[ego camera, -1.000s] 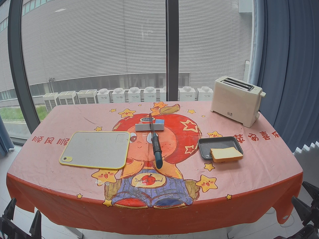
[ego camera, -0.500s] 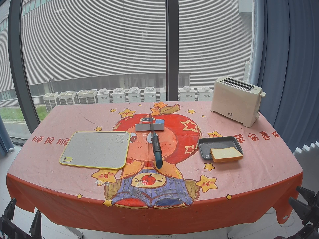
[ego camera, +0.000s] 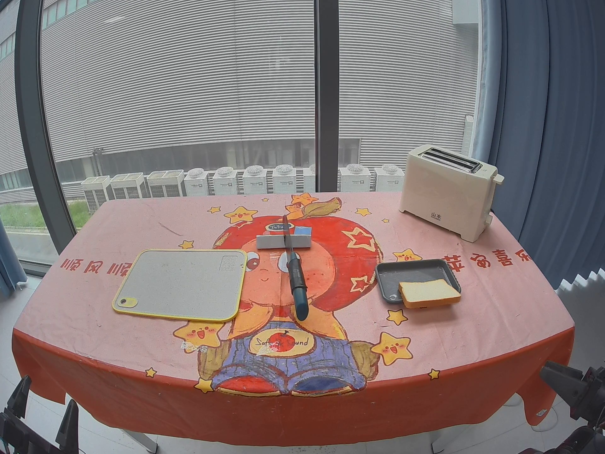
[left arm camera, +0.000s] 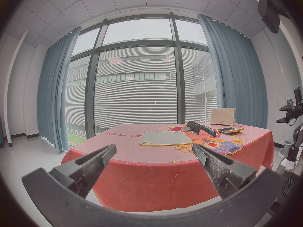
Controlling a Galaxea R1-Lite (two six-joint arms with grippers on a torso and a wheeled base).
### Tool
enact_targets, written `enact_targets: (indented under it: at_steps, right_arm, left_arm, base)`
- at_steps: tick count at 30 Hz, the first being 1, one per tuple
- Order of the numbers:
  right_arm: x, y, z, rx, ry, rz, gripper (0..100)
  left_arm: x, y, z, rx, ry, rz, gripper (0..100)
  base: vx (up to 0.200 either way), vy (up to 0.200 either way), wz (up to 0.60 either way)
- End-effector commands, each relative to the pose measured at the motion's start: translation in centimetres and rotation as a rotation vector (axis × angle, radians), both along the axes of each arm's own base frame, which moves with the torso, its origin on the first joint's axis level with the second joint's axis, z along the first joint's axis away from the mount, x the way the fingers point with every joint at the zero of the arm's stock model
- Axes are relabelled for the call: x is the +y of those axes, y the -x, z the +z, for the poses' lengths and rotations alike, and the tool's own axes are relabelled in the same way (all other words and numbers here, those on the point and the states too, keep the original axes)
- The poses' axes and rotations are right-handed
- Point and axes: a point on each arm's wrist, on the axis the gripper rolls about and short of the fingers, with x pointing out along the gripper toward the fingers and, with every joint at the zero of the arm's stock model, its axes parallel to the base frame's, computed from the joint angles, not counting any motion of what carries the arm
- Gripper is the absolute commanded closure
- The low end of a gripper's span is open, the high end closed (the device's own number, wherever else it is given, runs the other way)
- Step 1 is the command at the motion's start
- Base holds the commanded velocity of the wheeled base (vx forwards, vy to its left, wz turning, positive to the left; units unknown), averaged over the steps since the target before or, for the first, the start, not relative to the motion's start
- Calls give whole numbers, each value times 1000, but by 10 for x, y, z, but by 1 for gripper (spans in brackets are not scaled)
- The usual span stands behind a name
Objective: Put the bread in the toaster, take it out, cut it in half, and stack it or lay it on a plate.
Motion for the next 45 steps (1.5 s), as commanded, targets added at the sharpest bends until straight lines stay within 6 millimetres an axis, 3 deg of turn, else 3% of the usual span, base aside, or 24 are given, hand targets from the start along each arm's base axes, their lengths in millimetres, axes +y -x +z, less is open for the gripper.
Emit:
enact_targets:
  at_steps: [1, 35, 45]
  right_arm:
    - [2, -5, 1, 47, -28, 31, 0]
    - [23, -46, 1, 423, -305, 75, 0]
    - [31, -66, 2, 429, -322, 82, 0]
  left_arm:
    - [0, 0, -5, 2, 1, 1, 0]
    - [0, 0, -5, 2, 1, 1, 0]
    - [0, 0, -5, 3, 1, 1, 0]
  base:
    - [0, 0, 0]
    - [0, 0, 0]
    - [0, 0, 0]
